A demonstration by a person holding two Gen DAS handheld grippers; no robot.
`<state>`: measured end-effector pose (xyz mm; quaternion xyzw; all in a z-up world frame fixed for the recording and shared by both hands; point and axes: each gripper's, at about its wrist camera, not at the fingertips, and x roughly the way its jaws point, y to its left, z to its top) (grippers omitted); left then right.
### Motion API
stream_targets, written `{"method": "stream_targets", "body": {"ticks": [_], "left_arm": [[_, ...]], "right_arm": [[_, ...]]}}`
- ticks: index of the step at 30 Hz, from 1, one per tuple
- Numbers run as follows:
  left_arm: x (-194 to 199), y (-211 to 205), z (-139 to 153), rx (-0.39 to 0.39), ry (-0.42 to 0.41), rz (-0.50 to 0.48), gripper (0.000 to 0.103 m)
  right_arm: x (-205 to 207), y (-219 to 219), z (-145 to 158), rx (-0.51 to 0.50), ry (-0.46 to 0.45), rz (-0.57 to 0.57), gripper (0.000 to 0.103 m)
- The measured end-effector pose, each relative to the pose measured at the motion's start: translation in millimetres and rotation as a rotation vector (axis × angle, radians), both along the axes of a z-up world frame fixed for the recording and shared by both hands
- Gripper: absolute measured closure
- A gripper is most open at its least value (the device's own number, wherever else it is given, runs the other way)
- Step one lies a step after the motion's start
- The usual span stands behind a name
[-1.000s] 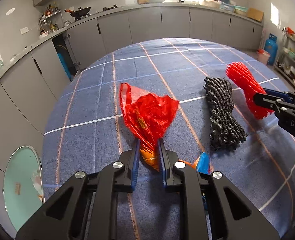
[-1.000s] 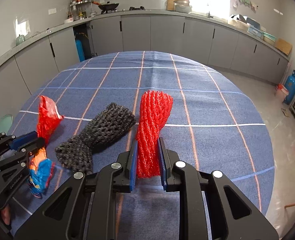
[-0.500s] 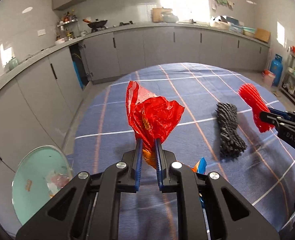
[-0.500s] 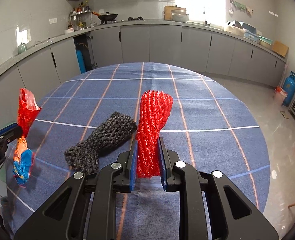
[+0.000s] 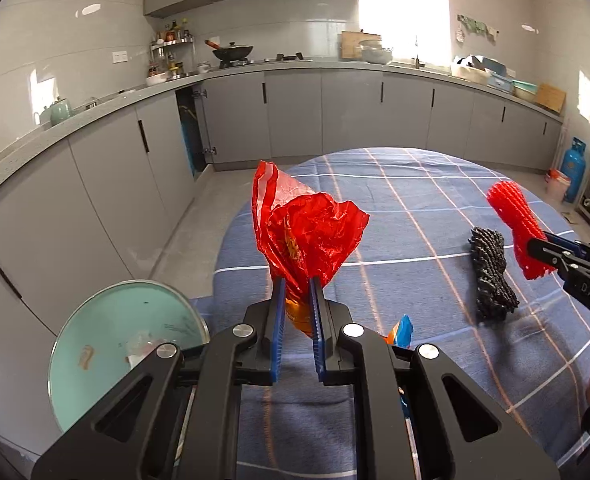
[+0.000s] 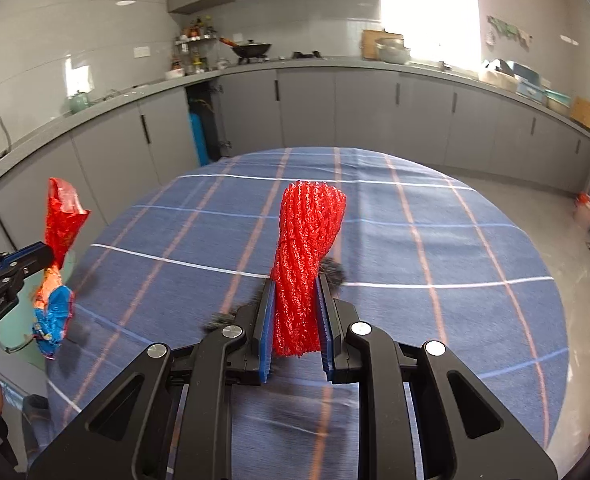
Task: Collect trash
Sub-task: 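Carry the red wrapper and red mesh bag over the teal bin with both grippers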
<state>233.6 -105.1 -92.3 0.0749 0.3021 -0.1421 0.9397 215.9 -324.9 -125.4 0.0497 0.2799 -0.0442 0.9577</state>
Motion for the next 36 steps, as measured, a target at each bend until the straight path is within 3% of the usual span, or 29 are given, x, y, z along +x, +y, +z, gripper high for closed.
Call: {"method": "stream_targets", "body": {"ticks": [12,23,36], "left_arm": [[-15,40,3,0.072,-0.045,0.109,0.09],[-18,127,2,0.098,-0.039,0.301,0.09],[-22,167,3,0.147,-0.02,0.389,0.09]], "right_arm": [[23,68,14,-0.002,-0.046,0.182,0.083],[42,129,24,-0.016,-0.067,0.336,0.083],[60,187,29,-0.027,-0.086,0.484,0.083]]}}
